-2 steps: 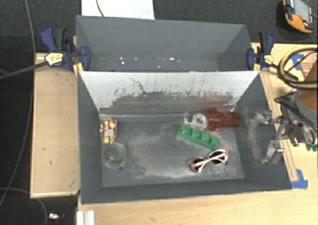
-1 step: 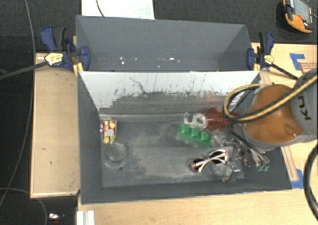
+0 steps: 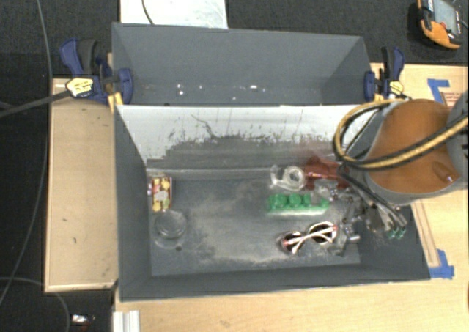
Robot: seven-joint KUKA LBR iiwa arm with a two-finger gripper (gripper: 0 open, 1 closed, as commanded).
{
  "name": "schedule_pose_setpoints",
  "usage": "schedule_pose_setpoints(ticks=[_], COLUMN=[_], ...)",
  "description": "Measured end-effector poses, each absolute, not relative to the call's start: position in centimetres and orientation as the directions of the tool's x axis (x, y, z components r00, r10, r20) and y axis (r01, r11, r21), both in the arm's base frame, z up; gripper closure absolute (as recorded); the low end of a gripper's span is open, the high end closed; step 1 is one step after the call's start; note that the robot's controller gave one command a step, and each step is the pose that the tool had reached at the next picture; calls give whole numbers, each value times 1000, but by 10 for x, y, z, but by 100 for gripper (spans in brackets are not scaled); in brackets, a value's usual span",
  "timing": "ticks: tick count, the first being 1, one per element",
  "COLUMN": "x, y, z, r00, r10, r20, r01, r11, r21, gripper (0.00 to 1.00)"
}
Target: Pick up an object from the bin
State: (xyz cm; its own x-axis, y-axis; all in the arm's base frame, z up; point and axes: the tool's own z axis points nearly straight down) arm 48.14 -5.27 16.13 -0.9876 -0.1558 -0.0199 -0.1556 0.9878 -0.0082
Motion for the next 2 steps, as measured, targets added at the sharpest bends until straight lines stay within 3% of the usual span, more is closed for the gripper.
schedule_pose_setpoints(ticks=[1,2], x=[477,480], y=[-44,-42], z=[100,71], r00=[-979,-973], r10=[-203,-229], r20=[-20,-34], r01=[-203,-228], r11=[979,973], r21=[-6,-13], gripper=[0,0])
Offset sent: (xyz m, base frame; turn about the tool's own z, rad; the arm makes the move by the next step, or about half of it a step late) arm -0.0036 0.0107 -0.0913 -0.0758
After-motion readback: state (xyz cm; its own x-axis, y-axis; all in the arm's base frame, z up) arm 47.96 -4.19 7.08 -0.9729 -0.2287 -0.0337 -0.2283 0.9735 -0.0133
